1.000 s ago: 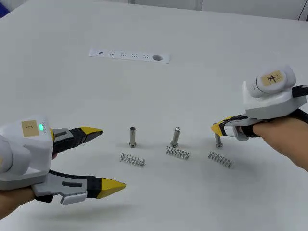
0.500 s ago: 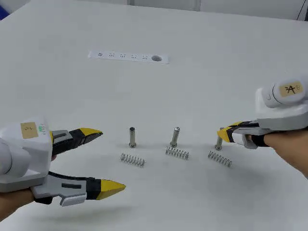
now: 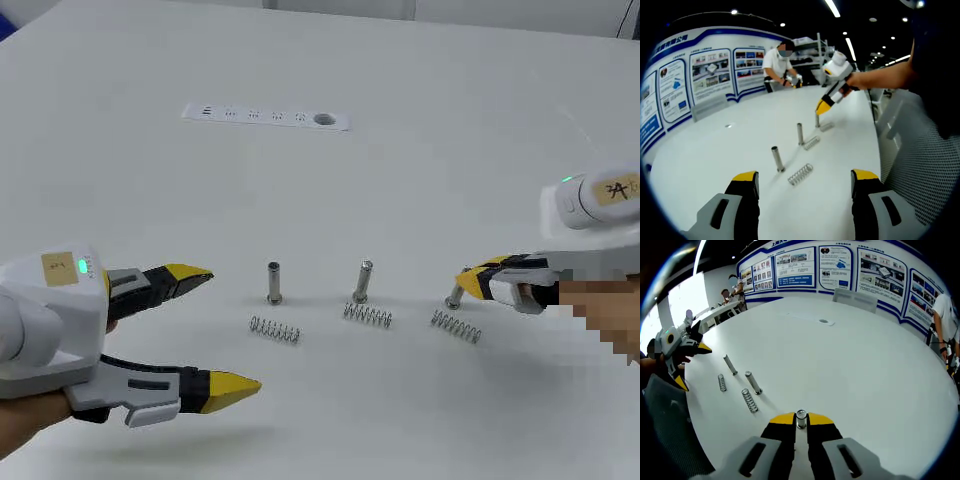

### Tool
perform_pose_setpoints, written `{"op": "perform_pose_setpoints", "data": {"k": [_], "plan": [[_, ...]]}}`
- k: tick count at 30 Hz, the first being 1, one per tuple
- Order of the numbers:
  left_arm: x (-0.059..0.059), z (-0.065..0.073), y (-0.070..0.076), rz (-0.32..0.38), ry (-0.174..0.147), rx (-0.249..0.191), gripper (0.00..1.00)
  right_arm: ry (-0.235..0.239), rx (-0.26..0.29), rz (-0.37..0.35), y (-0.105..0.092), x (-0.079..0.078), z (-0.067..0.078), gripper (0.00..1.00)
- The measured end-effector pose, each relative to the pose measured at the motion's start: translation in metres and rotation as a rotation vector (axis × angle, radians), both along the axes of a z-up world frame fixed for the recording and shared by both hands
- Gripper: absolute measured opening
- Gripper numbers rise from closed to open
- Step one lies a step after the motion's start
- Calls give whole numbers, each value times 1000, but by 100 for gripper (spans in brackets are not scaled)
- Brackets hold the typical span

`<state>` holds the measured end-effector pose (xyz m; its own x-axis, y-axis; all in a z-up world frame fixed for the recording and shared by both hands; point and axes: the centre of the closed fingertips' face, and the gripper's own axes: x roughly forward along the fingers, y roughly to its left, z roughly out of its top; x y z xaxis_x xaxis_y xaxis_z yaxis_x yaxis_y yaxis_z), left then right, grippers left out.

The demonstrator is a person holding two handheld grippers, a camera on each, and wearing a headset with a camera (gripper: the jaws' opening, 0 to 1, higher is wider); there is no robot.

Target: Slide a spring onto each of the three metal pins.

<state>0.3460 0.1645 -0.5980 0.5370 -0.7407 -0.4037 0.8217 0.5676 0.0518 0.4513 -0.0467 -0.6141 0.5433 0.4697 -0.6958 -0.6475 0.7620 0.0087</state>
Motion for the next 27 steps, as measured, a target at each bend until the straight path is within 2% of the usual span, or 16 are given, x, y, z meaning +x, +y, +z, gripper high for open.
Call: {"op": "perform_pose_setpoints", "data": {"k": [9, 16, 27], "plan": [[1, 3, -1, 1, -7, -4, 76, -15, 6, 9, 0, -2, 5, 10], [-1, 1, -1, -3, -2, -4, 76, -20, 5, 12, -8, -12, 6, 11], [2, 2, -2, -13, -4, 1, 76, 50, -40, 137, -14, -41, -18, 12]]}}
